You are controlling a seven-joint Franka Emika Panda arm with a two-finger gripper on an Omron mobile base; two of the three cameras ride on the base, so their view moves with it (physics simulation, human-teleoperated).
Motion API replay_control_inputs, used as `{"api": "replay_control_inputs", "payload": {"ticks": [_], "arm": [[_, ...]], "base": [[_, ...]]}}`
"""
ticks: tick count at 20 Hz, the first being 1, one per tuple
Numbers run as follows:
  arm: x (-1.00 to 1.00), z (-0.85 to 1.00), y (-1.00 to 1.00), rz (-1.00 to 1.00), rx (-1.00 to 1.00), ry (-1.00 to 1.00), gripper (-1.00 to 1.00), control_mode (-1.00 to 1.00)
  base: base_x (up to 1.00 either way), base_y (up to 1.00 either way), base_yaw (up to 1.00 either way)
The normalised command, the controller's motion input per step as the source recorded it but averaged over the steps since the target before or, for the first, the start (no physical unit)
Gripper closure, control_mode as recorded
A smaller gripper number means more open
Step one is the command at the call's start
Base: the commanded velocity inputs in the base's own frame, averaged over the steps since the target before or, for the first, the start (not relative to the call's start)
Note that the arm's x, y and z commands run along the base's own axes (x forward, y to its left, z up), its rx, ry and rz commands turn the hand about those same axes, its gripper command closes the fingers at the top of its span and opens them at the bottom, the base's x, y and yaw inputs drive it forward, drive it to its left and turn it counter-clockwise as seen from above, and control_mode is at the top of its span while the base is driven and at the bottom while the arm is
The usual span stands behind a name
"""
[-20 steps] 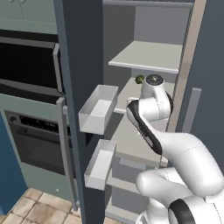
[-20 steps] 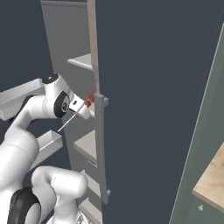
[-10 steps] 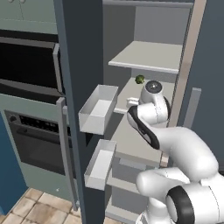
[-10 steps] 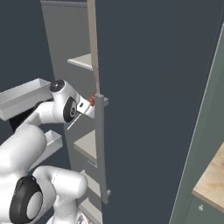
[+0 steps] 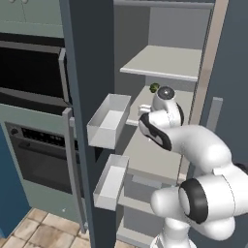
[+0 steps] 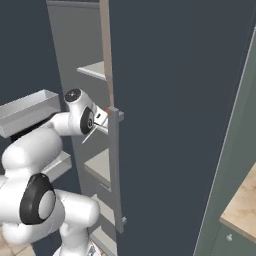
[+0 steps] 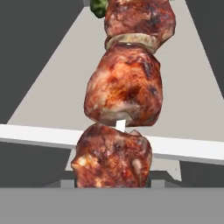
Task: Store the kebab skewer in the freezer for long-term storage. Close the freezer door after placing the cooked food.
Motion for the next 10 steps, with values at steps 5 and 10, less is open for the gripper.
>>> {"api": "replay_control_inputs", "payload": {"ticks": [5,10], "arm": [[0.50,-0.05,-0.08,0.00,0.00,0.04,1.00,-1.00],[0.47,-0.14,-0.13,0.00,0.00,0.00,1.00,-1.00]], "base": [[0.00,0.00,0.00],[0.00,0.00,0.00]]}}
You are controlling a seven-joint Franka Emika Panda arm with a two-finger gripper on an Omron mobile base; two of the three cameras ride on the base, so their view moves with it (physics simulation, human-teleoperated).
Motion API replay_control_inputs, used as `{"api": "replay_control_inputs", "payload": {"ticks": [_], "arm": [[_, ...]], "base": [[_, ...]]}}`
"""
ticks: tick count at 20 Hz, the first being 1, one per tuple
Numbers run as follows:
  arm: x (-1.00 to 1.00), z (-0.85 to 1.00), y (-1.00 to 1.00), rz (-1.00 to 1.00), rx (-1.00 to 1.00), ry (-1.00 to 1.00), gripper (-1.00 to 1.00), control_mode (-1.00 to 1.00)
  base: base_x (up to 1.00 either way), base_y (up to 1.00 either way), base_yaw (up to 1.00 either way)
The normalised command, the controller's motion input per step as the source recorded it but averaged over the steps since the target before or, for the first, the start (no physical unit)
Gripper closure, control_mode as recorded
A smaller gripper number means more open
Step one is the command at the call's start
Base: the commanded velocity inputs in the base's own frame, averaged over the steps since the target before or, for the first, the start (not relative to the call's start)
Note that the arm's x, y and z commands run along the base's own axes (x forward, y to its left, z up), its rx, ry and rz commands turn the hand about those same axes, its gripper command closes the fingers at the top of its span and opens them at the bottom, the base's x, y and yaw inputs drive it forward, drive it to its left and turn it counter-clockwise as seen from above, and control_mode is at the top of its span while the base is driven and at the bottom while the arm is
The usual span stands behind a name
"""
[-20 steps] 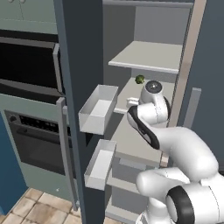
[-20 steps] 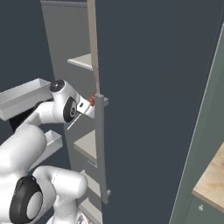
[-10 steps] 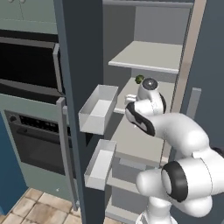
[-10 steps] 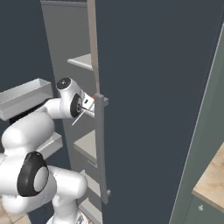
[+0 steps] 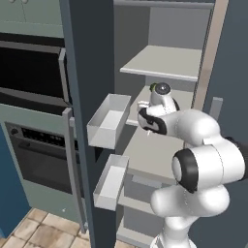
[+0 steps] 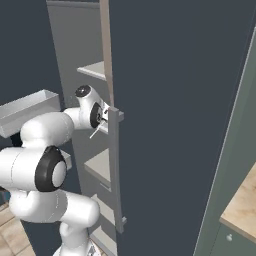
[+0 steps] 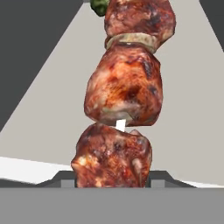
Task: Store the kebab skewer in the freezer for long-term storage. Close the freezer door after placing the cooked food.
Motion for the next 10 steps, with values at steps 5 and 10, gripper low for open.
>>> {"api": "replay_control_inputs", "payload": {"ticks": [5,10], "arm": [[0.57,-0.06,-0.22,0.00,0.00,0.03,1.00,-1.00],[0.51,-0.13,-0.18,0.00,0.00,0.03,1.00,-1.00]], "base": [[0.00,0.00,0.00],[0.00,0.00,0.00]]}}
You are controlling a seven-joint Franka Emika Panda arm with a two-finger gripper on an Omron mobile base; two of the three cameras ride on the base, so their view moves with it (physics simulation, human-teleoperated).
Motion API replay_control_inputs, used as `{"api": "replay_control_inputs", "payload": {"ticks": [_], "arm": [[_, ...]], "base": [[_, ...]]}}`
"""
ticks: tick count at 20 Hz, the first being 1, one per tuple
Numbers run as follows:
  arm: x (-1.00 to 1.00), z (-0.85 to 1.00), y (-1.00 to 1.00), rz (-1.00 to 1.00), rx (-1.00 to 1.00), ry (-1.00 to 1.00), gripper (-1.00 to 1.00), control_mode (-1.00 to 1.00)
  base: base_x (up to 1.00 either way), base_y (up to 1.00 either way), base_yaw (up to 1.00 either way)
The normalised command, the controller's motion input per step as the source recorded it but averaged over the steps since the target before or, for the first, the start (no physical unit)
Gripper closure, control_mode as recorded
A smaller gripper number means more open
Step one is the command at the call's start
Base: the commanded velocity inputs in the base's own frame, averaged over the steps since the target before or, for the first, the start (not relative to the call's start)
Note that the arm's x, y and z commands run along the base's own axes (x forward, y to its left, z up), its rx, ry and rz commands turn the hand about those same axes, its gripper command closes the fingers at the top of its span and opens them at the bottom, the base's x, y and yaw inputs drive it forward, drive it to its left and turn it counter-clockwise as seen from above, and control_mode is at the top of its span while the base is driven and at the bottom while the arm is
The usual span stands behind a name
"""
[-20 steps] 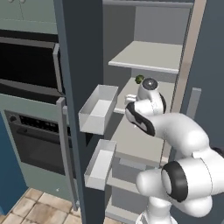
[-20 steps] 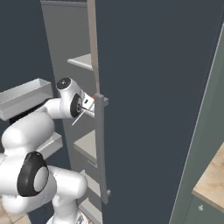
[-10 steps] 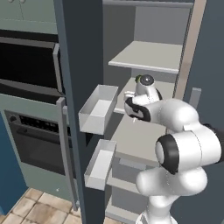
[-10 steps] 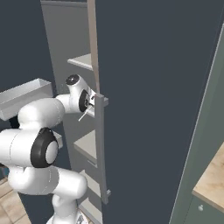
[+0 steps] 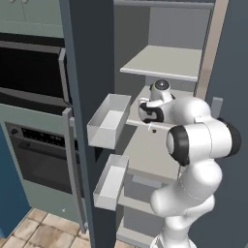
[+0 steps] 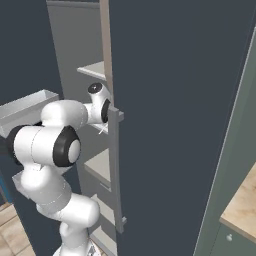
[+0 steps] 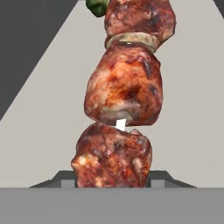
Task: Store the kebab skewer in the freezer for long-term storage. Close the freezer door after placing the cooked food.
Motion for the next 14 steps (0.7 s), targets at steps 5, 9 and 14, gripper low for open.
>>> {"api": "replay_control_inputs", "payload": {"ticks": [5,9,14], "arm": [[0.40,-0.18,-0.11,0.00,0.00,0.00,1.00,-1.00],[0.27,-0.23,-0.02,0.00,0.00,0.00,1.00,-1.00],[0.19,-0.17,0.00,0.00,0.00,0.00,1.00,-1.00]], "base": [[0.00,0.00,0.00],[0.00,0.00,0.00],[0.00,0.00,0.00]]}}
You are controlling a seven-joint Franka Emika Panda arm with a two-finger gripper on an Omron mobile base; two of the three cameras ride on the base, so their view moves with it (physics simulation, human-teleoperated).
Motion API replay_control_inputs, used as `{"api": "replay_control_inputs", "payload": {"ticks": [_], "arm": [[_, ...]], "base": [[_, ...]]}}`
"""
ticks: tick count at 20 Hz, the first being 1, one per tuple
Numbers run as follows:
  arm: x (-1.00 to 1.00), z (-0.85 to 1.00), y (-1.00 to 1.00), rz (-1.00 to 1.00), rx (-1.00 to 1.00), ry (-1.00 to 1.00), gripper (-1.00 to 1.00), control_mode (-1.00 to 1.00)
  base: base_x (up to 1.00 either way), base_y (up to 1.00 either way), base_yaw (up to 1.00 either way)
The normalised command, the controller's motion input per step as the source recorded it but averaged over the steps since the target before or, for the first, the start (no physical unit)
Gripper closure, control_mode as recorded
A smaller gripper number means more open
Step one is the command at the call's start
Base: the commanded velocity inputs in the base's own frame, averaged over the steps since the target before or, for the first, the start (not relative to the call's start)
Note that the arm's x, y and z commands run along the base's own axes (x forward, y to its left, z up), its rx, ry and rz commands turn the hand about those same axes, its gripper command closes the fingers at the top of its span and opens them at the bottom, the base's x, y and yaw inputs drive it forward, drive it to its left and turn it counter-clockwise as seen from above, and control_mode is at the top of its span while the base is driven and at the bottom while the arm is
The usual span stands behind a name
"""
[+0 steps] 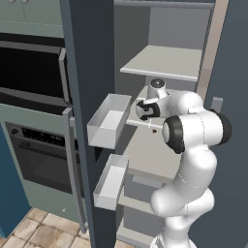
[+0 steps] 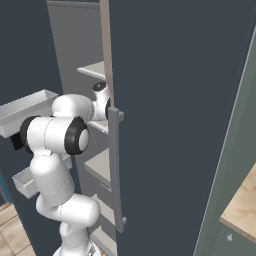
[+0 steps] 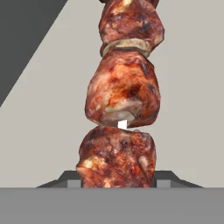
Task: Store the kebab skewer in the freezer for long-term storage. Close the freezer door after placing the cooked food.
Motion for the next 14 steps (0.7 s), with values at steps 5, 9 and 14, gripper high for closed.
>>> {"api": "replay_control_inputs", "payload": {"ticks": [5,9,14], "arm": [[0.08,-0.07,0.00,0.00,0.00,0.00,1.00,-1.00],[0.07,-0.04,0.00,0.00,0.00,0.00,-1.00,-1.00],[0.06,-0.01,0.00,0.00,0.00,0.00,-1.00,-1.00]], "base": [[0.00,0.00,0.00],[0.00,0.00,0.00],[0.00,0.00,0.00]]}}
